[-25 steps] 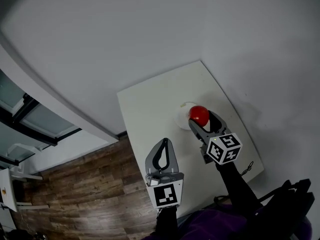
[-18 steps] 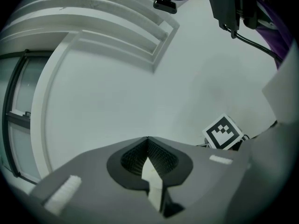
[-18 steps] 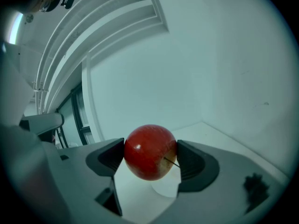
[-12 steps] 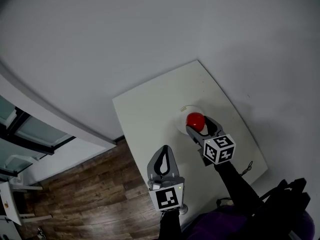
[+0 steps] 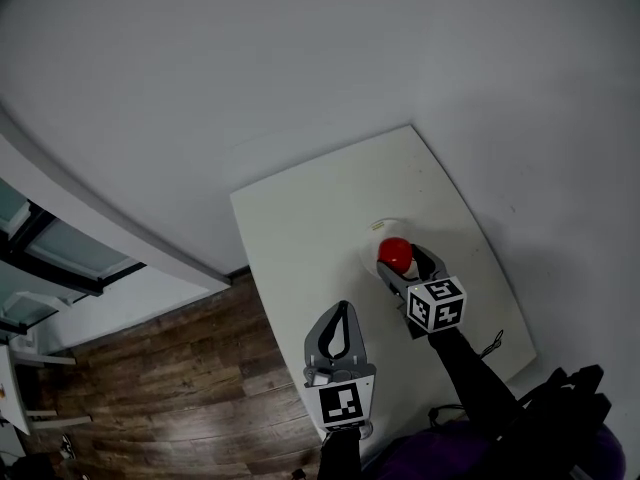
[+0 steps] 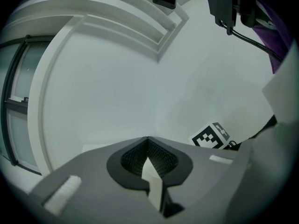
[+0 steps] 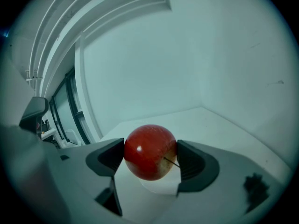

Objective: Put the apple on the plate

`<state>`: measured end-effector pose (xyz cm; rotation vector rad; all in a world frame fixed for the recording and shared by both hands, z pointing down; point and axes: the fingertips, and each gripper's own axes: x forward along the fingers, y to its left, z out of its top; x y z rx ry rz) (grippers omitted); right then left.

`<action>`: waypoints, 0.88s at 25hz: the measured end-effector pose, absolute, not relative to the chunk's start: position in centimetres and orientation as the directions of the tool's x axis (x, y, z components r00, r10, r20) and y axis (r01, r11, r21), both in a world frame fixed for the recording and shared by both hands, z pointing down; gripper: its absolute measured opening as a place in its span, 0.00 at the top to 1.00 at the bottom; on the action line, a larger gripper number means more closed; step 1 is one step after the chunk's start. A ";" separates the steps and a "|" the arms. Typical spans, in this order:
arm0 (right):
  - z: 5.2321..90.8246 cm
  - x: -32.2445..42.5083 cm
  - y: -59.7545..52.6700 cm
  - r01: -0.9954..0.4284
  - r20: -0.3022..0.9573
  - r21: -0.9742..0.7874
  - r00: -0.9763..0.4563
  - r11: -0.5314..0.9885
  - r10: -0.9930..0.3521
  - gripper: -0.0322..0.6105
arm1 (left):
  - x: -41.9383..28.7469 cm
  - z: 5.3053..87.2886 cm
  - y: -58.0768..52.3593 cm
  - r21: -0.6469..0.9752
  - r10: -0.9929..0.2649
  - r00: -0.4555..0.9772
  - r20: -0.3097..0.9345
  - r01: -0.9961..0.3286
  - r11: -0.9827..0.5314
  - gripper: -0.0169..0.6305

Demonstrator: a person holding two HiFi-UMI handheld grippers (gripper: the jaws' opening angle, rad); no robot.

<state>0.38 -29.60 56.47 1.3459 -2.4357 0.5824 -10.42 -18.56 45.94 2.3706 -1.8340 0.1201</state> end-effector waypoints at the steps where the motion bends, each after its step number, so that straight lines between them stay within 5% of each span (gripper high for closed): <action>1: 56.8 0.4 -29.6 -0.855 0.449 -0.200 -0.515 0.479 -0.730 0.41 | -10.4 46.3 -18.6 0.064 -0.955 0.254 0.154 -0.967 -0.247 0.97; 22: 60.3 1.0 -30.1 -0.865 0.530 -0.212 -0.492 0.454 -0.690 0.41 | -10.6 47.2 -18.9 0.100 -0.948 0.235 0.214 -0.971 -0.218 0.97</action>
